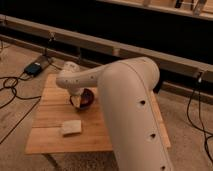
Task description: Place the pepper in the ceramic bowl
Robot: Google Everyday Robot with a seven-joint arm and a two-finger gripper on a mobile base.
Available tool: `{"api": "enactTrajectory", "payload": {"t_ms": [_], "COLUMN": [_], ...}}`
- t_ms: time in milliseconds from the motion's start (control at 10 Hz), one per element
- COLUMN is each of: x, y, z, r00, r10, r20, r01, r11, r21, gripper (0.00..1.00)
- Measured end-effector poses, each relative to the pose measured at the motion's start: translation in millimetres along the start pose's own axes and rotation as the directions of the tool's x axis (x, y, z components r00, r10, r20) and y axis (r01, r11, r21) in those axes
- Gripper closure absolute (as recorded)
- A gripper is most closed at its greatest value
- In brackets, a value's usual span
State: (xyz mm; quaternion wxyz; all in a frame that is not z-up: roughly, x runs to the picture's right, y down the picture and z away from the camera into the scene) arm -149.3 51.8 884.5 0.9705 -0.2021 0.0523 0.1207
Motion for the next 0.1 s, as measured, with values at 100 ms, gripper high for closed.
{"api": "enactTrajectory", "payload": {"t_ms": [100], "x": [-0.2], "y": [0.0], "z": [-0.2], "r00": [1.0], "r10": [0.0], "r20": [0.0], "r01": [0.0], "r11": [1.0], "r21": [0.0], "gripper": [0.2]}}
